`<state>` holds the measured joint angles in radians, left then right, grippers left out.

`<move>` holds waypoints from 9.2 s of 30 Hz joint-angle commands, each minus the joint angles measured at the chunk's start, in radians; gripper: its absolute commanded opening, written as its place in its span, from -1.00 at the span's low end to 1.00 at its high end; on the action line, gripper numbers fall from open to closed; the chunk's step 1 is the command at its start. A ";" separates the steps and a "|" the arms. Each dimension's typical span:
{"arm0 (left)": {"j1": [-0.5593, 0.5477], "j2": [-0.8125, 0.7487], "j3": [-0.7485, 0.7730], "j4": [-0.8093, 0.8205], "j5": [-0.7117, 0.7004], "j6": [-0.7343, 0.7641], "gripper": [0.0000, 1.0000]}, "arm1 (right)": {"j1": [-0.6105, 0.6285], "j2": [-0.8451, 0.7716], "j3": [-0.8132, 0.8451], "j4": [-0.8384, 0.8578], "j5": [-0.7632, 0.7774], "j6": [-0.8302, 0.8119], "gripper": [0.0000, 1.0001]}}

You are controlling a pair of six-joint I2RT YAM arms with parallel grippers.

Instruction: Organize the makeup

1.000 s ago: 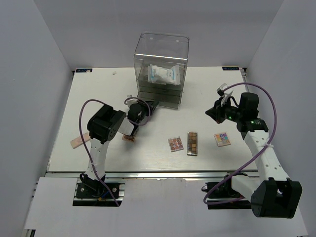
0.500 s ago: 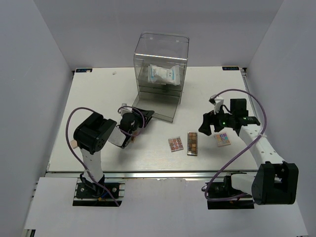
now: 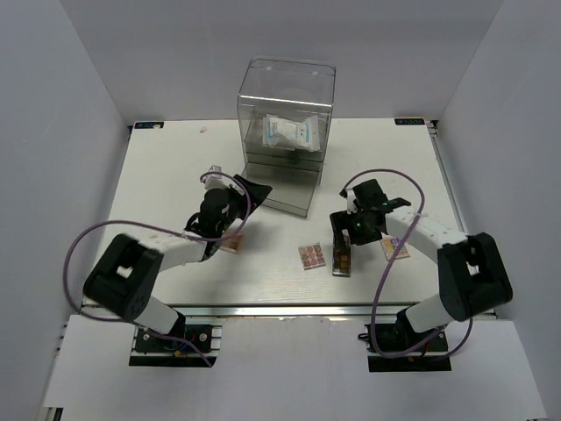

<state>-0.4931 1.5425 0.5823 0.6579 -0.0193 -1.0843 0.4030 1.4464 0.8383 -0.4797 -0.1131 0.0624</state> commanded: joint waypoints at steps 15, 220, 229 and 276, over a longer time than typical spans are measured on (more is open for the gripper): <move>-0.004 -0.852 -0.090 -0.802 -0.366 0.393 0.96 | 0.122 0.184 0.070 0.013 0.237 0.177 0.69; 0.028 -0.728 0.070 -1.291 -0.591 0.219 0.96 | 0.425 0.216 0.150 0.155 0.260 0.125 0.79; 0.027 -0.745 0.065 -1.320 -0.599 0.195 0.96 | 0.450 0.264 0.139 0.099 0.300 0.195 0.69; 0.226 -0.708 0.099 -1.417 -0.377 0.053 0.96 | 0.211 0.453 0.743 0.283 0.029 -0.348 0.78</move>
<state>-0.3283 0.8028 0.6529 -0.7631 -0.4568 -1.0550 0.6182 1.9625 1.5620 -0.2039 -0.0467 -0.2962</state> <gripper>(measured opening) 0.983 0.887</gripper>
